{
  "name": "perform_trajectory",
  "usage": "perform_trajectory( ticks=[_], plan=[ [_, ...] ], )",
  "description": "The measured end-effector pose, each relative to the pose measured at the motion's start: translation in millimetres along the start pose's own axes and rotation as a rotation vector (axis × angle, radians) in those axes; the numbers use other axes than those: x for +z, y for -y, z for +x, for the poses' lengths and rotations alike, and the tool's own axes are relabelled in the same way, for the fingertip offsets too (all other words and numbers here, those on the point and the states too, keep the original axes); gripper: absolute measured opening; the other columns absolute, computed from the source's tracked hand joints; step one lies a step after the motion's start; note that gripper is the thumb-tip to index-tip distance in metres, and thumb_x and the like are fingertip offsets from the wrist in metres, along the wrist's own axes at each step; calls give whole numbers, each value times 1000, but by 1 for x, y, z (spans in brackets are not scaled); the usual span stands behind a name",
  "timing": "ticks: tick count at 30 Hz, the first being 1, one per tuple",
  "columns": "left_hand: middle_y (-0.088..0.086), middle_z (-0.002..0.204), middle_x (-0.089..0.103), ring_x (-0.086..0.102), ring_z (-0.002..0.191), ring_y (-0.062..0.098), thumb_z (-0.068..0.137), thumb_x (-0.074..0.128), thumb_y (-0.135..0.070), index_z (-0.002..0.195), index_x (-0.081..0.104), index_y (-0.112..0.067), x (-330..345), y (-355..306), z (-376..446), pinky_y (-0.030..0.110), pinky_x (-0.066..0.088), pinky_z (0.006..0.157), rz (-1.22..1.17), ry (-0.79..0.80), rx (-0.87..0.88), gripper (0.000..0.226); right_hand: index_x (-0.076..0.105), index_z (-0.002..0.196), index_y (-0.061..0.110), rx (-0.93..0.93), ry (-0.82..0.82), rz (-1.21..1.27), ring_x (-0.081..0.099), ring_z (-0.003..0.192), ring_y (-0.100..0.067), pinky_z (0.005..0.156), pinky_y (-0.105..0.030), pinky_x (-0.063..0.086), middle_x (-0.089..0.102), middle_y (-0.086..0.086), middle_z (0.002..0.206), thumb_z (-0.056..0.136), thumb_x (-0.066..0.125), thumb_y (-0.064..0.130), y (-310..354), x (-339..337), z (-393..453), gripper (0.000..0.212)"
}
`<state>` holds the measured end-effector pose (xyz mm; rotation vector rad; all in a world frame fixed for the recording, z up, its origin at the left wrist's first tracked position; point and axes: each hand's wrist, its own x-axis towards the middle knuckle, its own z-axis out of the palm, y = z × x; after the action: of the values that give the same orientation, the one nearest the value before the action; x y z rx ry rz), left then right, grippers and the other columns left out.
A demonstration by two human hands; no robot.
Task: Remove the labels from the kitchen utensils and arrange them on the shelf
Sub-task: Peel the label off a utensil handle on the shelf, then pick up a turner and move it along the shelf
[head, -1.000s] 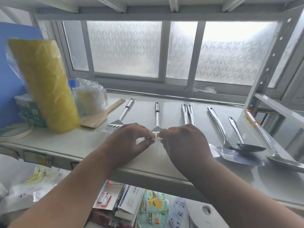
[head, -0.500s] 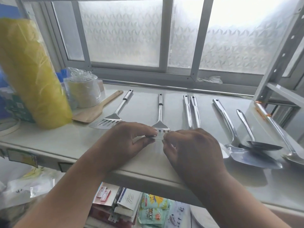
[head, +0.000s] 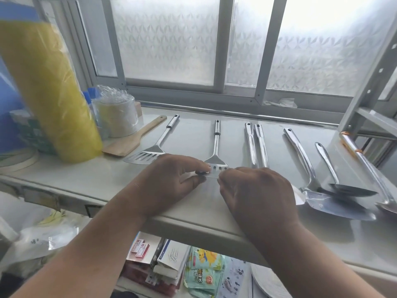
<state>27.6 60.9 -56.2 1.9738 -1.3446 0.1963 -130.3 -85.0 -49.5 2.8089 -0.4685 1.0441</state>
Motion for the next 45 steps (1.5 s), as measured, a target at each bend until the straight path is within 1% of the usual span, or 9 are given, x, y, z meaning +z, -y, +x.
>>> perform_trajectory(
  ticks=[3, 8, 12, 15, 21, 29, 35, 40, 45],
  plan=[
    [-21, 123, 77, 69, 115, -7, 96, 76, -29, 125, 79, -31, -8, -3, -4, 32, 56, 104, 66, -23, 31, 28, 73, 81, 26, -26, -50, 79, 68, 68, -29, 62, -32, 49, 74, 7, 78, 79, 75, 22, 1, -6, -5, 5],
    [-18, 123, 76, 70, 113, 7, 93, 76, -36, 123, 78, -34, -45, 10, -7, 39, 57, 98, 422, 85, 87, 31, 78, 105, 16, -195, -103, 269, 70, 105, -23, 85, -43, 59, 76, 2, 114, 75, 77, 5, -2, -9, -8, 32],
    [-16, 124, 72, 65, 116, 11, 85, 62, -63, 129, 69, -38, -86, 39, -13, 39, 55, 100, 525, 200, -227, 51, 79, 102, 16, -231, -71, 214, 70, 103, -23, 88, -42, 56, 77, 1, 110, 73, 79, 6, -2, -10, -10, 31],
    [-15, 113, 70, 64, 107, 9, 84, 56, -66, 123, 69, -34, -98, 51, -20, 41, 54, 98, 452, 305, -340, 52, 79, 100, 17, -205, -63, 221, 71, 98, -22, 87, -44, 56, 78, 2, 106, 75, 79, 8, -1, -8, -11, 27],
    [-10, 107, 80, 73, 97, 14, 95, 74, -22, 117, 82, -26, -85, 60, -26, 40, 59, 89, 410, 75, -134, 24, 77, 88, 21, -90, -22, 164, 71, 88, -24, 84, -41, 51, 78, 5, 88, 80, 78, 17, -2, -3, -10, 9],
    [-2, 102, 84, 81, 88, 17, 97, 78, -16, 109, 85, -13, -65, 20, -6, 39, 65, 82, 318, -327, 119, 15, 74, 78, 22, -3, -21, 147, 70, 78, -25, 80, -39, 53, 76, 4, 78, 81, 79, 24, -2, -5, -11, 5],
    [-7, 103, 83, 78, 90, 15, 101, 64, -35, 110, 83, -21, -37, -16, 10, 38, 62, 79, 286, -128, 202, 25, 74, 82, 23, -1, 12, 139, 69, 82, -23, 82, -38, 51, 76, 6, 82, 84, 69, 33, -3, -7, -11, 12],
    [-12, 103, 78, 71, 96, 8, 88, 58, -32, 104, 78, -24, -21, -23, 0, 37, 59, 83, 219, 130, 44, 27, 70, 77, 21, 39, 9, 150, 67, 79, -24, 81, -38, 48, 73, 5, 77, 82, 66, 34, -4, -6, -11, 14],
    [-19, 118, 76, 69, 107, 1, 86, 62, -36, 123, 78, -28, -20, -24, -8, 31, 57, 95, 127, 140, 1, 41, 62, 79, 23, 98, -26, 180, 64, 73, -24, 78, -35, 45, 69, 6, 73, 74, 78, 28, -1, -10, -12, 17]
  ],
)
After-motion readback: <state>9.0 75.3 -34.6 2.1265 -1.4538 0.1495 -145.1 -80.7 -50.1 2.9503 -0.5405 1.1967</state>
